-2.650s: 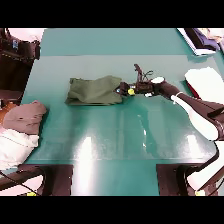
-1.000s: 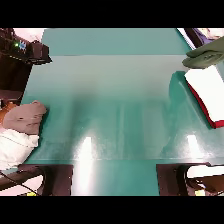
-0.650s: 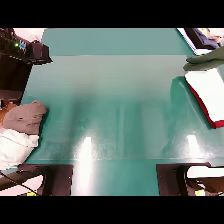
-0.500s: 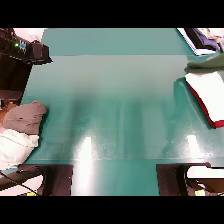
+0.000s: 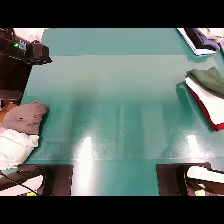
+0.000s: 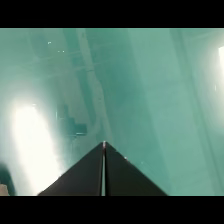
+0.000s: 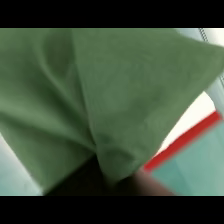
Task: Fold the shirts.
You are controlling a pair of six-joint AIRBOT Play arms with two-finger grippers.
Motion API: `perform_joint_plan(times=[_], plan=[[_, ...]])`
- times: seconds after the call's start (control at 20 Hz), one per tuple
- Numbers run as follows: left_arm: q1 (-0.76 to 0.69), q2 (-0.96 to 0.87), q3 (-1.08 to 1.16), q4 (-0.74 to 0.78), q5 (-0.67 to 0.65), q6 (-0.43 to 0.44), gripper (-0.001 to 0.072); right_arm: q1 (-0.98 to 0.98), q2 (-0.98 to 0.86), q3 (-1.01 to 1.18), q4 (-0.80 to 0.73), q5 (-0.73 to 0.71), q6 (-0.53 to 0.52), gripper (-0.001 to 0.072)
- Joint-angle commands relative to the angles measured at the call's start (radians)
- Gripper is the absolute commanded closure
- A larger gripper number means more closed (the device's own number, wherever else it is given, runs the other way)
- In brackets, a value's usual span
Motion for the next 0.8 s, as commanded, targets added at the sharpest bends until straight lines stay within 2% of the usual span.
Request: perform_joint_plan(times=[0.0, 0.05, 0.2, 0.4, 0.45, 0.5, 0.55, 0.6, 0.75], plan=[[0.001, 0.0, 0.001, 0.001, 0.002, 0.012, 0.068, -0.061, 0.055, -0.108, -0.051, 0.024, 0.024, 0.0241], [0.001, 0.0, 0.001, 0.001, 0.004, 0.012, 0.068, -0.088, 0.068, -0.125, -0.049, 0.032, 0.024, 0.0185], [0.001, 0.001, 0.001, 0.0, 0.0, 0.008, 0.068, -0.145, 0.11, -0.148, -0.02, 0.033, 0.077, 0.0187], [0.001, 0.0, 0.001, 0.0, 0.043, 0.008, 0.068, -0.152, 0.178, -0.148, 0.222, -0.019, 0.081, 0.019], [0.001, 0.001, 0.001, 0.0, 0.054, 0.008, 0.068, -0.135, 0.192, -0.148, 0.283, -0.024, 0.08, 0.0221], [0.001, 0.001, 0.001, 0.0, 0.069, 0.008, 0.068, -0.112, 0.207, -0.148, 0.333, -0.024, 0.079, 0.0348], [0.001, 0.001, 0.001, 0.0, 0.082, 0.008, 0.068, -0.077, 0.224, -0.148, 0.367, -0.023, 0.076, 0.0566], [0.001, 0.001, 0.001, 0.0, 0.093, 0.008, 0.068, -0.04, 0.241, -0.148, 0.38, -0.023, 0.075, 0.0692], [0.001, 0.001, 0.001, 0.0, 0.099, 0.008, 0.068, 0.108, 0.286, -0.148, 0.376, -0.026, 0.069, 0.0692]])
